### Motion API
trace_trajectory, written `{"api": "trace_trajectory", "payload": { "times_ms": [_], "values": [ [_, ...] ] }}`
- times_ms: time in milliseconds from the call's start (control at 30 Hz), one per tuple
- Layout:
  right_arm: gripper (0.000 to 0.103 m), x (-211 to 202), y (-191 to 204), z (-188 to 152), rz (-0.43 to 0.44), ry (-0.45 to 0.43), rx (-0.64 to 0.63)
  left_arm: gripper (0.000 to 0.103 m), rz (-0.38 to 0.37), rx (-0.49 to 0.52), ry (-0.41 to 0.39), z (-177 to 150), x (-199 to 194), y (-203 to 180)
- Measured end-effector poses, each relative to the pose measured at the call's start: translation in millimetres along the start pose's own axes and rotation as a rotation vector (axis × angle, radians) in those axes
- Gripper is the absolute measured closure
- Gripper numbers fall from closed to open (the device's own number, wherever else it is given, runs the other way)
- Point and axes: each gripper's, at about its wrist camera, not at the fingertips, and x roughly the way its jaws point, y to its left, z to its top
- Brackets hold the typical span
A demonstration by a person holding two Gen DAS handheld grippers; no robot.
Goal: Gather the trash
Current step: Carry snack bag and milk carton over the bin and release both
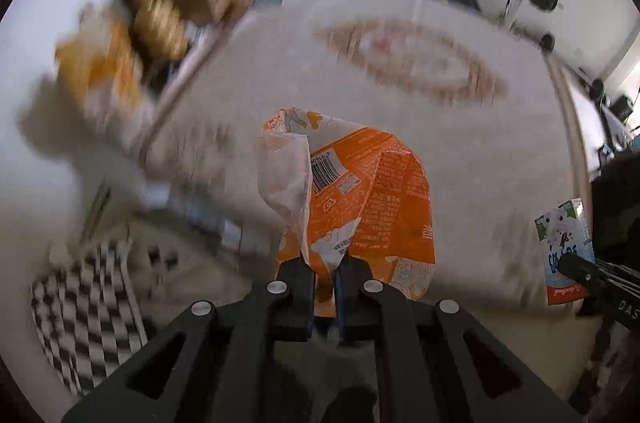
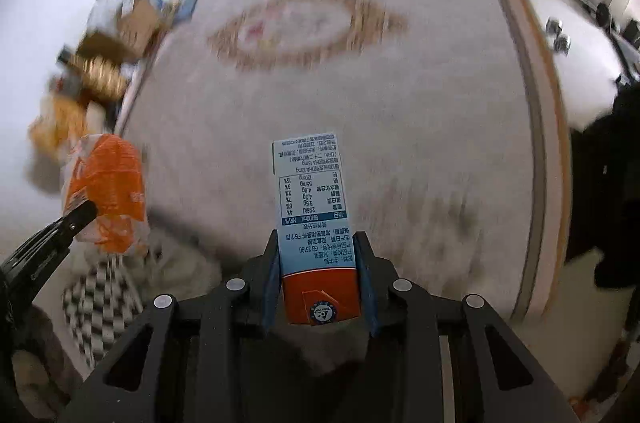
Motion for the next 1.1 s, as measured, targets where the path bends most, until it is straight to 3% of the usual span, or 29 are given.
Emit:
{"api": "trace_trajectory", "payload": {
  "times_ms": [167, 333, 500, 567, 733, 800, 833, 867, 1033, 1100],
  "values": [
    [0.068, 57.2, 9.8, -90.2, -0.023, 0.162, -0.059, 0.098, -0.016, -0.044, 0.186, -85.6, 58.2, 18.7],
    [0.068, 153.3, -1.7, -156.0, -0.071, 0.318, -0.086, 0.097, -0.033, -0.126, 0.359, -142.9, 160.5, 25.8],
    [0.068, 262.9, -22.1, -177.9, -0.106, 0.404, -0.091, 0.095, -0.029, -0.167, 0.499, -183.8, 300.2, 23.0],
    [0.068, 300.7, -29.4, -180.6, -0.111, 0.414, -0.094, 0.092, -0.066, -0.187, 0.544, -199.7, 358.7, 19.1],
    [0.068, 392.0, -43.5, -177.7, -0.123, 0.415, -0.130, 0.090, -0.145, -0.265, 0.589, -225.0, 453.6, 17.5],
    [0.068, 427.4, -45.1, -173.8, -0.125, 0.421, -0.145, 0.069, -0.182, -0.312, 0.616, -236.0, 482.8, 20.7],
    [0.068, 441.8, -45.5, -173.9, -0.129, 0.427, -0.151, 0.035, -0.187, -0.328, 0.617, -240.6, 492.1, 22.7],
    [0.068, 454.9, -45.3, -173.5, -0.125, 0.434, -0.152, 0.007, -0.182, -0.337, 0.612, -246.2, 496.0, 25.2],
    [0.067, 500.1, -37.8, -173.6, -0.073, 0.469, -0.136, 0.005, -0.098, -0.372, 0.566, -272.8, 488.9, 51.9],
    [0.067, 511.2, -28.5, -176.1, -0.034, 0.480, -0.137, 0.005, -0.031, -0.385, 0.527, -280.7, 476.0, 67.5]
  ]
}}
